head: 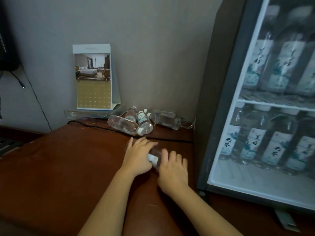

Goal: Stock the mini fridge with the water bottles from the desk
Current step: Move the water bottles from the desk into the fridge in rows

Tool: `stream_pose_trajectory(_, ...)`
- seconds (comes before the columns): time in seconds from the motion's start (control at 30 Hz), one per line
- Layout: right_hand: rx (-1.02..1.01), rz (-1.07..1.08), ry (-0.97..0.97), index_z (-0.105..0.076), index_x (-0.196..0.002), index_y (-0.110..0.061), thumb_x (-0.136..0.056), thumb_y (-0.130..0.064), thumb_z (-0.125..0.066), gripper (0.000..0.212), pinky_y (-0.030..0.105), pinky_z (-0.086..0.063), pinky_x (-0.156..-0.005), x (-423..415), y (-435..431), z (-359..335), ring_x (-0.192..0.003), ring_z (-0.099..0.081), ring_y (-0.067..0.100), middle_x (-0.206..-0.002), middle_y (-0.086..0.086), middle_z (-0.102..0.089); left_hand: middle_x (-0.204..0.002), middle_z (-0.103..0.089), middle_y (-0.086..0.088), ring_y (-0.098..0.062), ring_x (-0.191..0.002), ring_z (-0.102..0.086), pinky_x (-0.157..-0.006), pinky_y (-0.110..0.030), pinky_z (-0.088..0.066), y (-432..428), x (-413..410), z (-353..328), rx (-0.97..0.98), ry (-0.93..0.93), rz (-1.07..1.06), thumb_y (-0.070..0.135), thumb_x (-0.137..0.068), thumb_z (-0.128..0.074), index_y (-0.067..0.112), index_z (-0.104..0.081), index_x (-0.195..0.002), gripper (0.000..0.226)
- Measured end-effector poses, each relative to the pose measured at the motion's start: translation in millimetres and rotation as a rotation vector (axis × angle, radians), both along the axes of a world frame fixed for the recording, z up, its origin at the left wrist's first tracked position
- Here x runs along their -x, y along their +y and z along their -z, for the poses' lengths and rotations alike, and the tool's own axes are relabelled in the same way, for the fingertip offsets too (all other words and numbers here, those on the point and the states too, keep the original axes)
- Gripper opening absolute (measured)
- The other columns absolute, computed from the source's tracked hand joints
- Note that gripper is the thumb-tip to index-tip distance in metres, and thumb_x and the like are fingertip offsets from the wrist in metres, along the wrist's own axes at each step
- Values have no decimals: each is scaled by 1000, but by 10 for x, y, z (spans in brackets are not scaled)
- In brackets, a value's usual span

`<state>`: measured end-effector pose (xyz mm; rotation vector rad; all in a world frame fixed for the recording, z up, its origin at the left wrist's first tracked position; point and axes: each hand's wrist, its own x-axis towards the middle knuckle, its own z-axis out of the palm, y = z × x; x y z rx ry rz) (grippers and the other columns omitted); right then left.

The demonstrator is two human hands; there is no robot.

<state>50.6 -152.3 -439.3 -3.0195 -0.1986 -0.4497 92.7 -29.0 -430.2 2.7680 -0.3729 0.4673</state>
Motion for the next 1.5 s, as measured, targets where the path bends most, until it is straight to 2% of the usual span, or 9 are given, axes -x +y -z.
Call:
stream_pose_trajectory(0.27, -91, -194, 128, -23, -137, -16, -88, -39, -51, 60, 37, -31, -99, 215, -252, -89, -119, -40, 28, -131, 8, -41, -115, -61, 1, -22, -108, -53, -84, -28, -37, -74, 293, -342, -281, 303, -48, 19, -59, -70, 23, -54, -117, 60)
stream_pose_trajectory(0.5, -184, -303, 144, -31, -130, -18, -86, -44, -56, 57, 35, -33, -95, 644, -417, -112, -114, -43, 25, -127, 5, -46, -112, -60, 0, -20, -103, -59, -63, -24, -46, -96, 772, -574, -202, 687, 22, 22, -66, -80, 20, -53, -115, 55)
stream_pose_trajectory(0.6, -182, -347, 85, -31, -132, -19, -86, -44, -56, 57, 34, -33, -95, 934, -541, -75, -115, -42, 23, -126, 3, -45, -103, -61, 5, -15, -95, -60, -77, -28, -49, -100, 1039, -567, -229, 677, 83, 35, -60, -83, 26, -55, -100, 50)
stream_pose_trajectory(0.77, -314, -405, 68, -33, -133, -22, -84, -43, -63, 61, 29, -37, -97, 1410, -972, -25, -117, -41, 18, -126, -2, -46, -93, -57, 18, -7, -87, -55, -69, -26, -40, -205, 1565, -406, -224, 427, 136, 53, -58, -78, 35, -55, -101, 52)
stream_pose_trajectory(0.87, -588, -277, -25, -38, -132, -17, -82, -33, -68, 61, 25, -38, -94, 1658, -1351, -3, -113, -46, 17, -119, -2, -51, -89, -58, 19, -2, -83, -55, -66, -23, -42, -347, 1803, -372, -70, 383, 193, 50, -61, -78, 37, -54, -91, 40)
stream_pose_trajectory(1.03, -1027, -183, 71, -46, -126, -19, -84, -23, -67, 47, 14, -49, -71, 2121, -1804, -158, -88, -63, 9, -97, 0, -63, -96, -69, 3, -10, -86, -67, -77, -29, -52, -1036, 2067, -472, 564, 416, 377, 32, -77, -73, 18, -59, -103, 33)
stream_pose_trajectory(1.23, -1239, -300, 18, -37, -130, -20, -85, -7, -63, 54, 21, -53, -79, 2654, -2241, -420, -94, -66, 4, -110, -2, -63, -99, -65, 0, -5, -82, -65, -71, -17, -52, -2233, 2473, -719, 990, 447, 657, 51, -71, -54, 13, -53, -113, 58)
stream_pose_trajectory(1.33, -1301, -249, -51, -40, -131, -18, -81, -16, -66, 56, 34, -54, -89, 2886, -2608, -547, -101, -66, 12, -115, 1, -65, -98, -64, 1, -8, -88, -64, -83, -24, -52, -2681, 2632, -778, 1097, 491, 729, 53, -73, -48, 16, -55, -106, 50)
stream_pose_trajectory(1.5, -1244, -170, -172, -45, -120, -25, -81, -9, -68, 48, 30, -55, -85, 3261, -3010, -580, -97, -67, 12, -108, 1, -67, -90, -69, -2, -21, -91, -65, -88, -41, -50, -3244, 2829, -909, 1218, 477, 761, 33, -95, -45, 22, -62, -96, 21)
